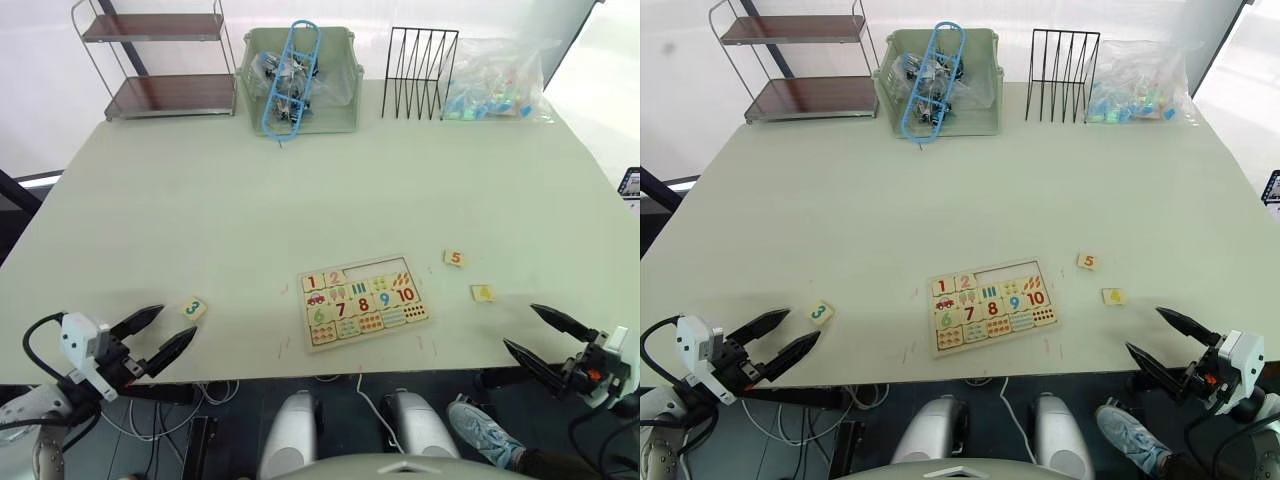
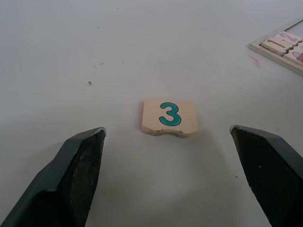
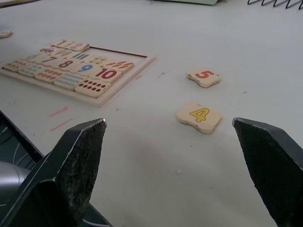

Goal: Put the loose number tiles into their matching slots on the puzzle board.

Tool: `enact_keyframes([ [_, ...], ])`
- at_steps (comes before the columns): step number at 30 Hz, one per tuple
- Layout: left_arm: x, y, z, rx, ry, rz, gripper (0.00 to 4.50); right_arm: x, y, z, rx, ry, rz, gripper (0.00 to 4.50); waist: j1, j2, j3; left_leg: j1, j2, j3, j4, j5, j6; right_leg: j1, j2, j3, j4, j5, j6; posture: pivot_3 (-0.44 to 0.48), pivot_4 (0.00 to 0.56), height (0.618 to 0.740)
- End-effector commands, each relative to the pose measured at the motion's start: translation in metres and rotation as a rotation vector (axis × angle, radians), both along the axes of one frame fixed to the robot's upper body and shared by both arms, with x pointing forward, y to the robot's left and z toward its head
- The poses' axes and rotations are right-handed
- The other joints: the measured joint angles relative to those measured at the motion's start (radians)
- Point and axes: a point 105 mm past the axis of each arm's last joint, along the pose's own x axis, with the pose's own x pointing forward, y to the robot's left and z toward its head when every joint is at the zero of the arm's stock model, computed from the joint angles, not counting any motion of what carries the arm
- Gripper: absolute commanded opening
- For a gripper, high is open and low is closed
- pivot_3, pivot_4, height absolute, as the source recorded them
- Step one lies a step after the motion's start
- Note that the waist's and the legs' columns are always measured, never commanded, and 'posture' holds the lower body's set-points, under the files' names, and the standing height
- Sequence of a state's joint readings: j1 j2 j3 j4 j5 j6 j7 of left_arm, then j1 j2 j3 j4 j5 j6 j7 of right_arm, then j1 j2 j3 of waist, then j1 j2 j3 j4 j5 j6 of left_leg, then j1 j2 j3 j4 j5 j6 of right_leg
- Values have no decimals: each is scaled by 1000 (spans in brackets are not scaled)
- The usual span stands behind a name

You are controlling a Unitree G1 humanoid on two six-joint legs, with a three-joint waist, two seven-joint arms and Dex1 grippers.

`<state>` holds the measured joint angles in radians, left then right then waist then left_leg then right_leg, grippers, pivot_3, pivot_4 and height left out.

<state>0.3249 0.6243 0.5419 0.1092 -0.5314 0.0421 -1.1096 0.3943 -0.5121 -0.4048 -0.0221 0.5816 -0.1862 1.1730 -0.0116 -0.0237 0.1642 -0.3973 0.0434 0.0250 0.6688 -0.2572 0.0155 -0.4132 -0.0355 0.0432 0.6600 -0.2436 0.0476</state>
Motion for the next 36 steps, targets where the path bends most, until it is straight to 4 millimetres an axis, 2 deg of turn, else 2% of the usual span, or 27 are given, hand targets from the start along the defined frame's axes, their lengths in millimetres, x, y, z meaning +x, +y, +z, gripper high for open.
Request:
enact_keyframes([
  [1, 0, 5, 5, 44, -17, -1, 4479, 0, -1, 8, -26, -43, 17, 4500, 0, 0, 0, 0, 0, 0, 0, 0, 0, 0, 0, 0, 0, 0, 0, 0, 150, 740],
  [7, 3, 4, 0, 89, 13, -19, 4479, -7, 8, 19, -13, -81, 125, 4500, 0, 0, 0, 0, 0, 0, 0, 0, 0, 0, 0, 0, 0, 0, 0, 0, 150, 740],
  [12, 17, 0, 5, 121, 20, -40, 4479, -12, 12, 26, 1, -85, 211, 4500, 2, 0, 0, 0, 0, 0, 0, 0, 0, 0, 0, 0, 0, 0, 0, 0, 150, 740],
  [18, 30, -8, 8, 176, 51, -68, 4479, -31, 20, 26, 6, -27, 378, 4500, 2, 0, 0, 0, 0, 0, 0, 0, 0, 0, 0, 0, 0, 0, 0, 0, 150, 740],
  [26, 31, -12, 8, 181, 61, -74, 4479, -27, 18, 28, 2, -47, 371, 4500, 1, 0, 0, 0, 0, -1, 0, 0, 0, 0, 0, 0, 0, 0, 0, 0, 150, 740],
  [29, 27, -13, 5, 183, 65, -77, 3695, -25, 17, 29, 11, -57, 365, 4500, 2, 0, 0, 0, 0, 0, 0, 0, 0, 0, 0, 0, 0, 0, 0, 0, 150, 740],
  [31, 24, -13, 3, 190, 70, -85, 2805, -24, 17, 30, 13, -60, 365, 4500, 2, 0, 0, 0, 0, -1, 0, 0, 0, 0, 0, 0, 0, 0, 0, 0, 150, 740],
  [32, 23, -13, 2, 197, 74, -89, 2209, -24, 17, 30, 14, -60, 366, 4500, 2, 0, 0, 0, 0, -1, 0, 0, 0, 0, 0, 0, 0, 0, 0, 0, 150, 740],
  [34, 23, -13, 1, 207, 75, -90, 1533, -24, 17, 30, 14, -61, 371, 4500, 2, 0, 0, 0, 0, -1, 0, 0, 0, 0, 0, 0, 0, 0, 0, 0, 150, 740],
  [36, 23, -15, 3, 202, 66, -89, 1525, -24, 18, 30, 15, -62, 377, 4500, 2, 0, 0, 0, 0, -1, 0, 0, 0, 0, 0, 0, 0, 0, 0, 0, 150, 740],
])
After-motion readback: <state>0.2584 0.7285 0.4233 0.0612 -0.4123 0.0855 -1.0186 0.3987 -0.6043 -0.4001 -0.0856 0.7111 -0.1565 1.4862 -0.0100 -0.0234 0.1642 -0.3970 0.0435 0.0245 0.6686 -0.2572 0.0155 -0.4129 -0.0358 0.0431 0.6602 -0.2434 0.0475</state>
